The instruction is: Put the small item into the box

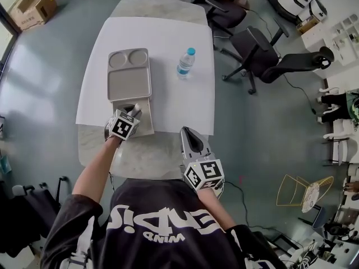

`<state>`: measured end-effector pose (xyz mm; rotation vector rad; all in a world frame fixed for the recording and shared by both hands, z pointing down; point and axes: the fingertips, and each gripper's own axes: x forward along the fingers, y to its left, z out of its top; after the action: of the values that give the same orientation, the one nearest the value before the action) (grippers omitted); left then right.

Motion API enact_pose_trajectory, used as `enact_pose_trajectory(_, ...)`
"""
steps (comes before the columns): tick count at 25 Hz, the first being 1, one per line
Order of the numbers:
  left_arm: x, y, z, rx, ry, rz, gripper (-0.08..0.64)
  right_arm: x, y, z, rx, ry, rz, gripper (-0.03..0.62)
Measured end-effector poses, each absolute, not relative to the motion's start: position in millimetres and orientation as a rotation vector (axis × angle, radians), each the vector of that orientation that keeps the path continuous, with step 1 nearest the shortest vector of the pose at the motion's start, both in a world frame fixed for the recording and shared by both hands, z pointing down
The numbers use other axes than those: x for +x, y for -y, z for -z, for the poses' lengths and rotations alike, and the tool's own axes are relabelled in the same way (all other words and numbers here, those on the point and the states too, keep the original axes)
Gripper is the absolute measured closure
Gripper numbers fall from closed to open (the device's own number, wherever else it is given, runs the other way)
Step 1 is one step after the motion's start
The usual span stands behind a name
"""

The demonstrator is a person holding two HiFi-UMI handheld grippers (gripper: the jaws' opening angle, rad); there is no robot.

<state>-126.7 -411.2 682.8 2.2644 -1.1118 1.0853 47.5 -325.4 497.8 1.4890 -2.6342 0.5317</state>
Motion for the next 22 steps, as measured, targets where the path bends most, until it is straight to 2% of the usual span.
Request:
enact_pose_trajectory(13,-118.0,412.3,-688.7,2.255,1.068,-1.089,0.405,56.1,333.4,-504.2,1.513,2.614,-0.553,0.568)
enact_pose_trajectory(22,-125.5,407.6,-627.7,2.327,1.189,-0.922,0.405,48.7,328.8,-503.7,1.460,2.650,-0.544,0.568)
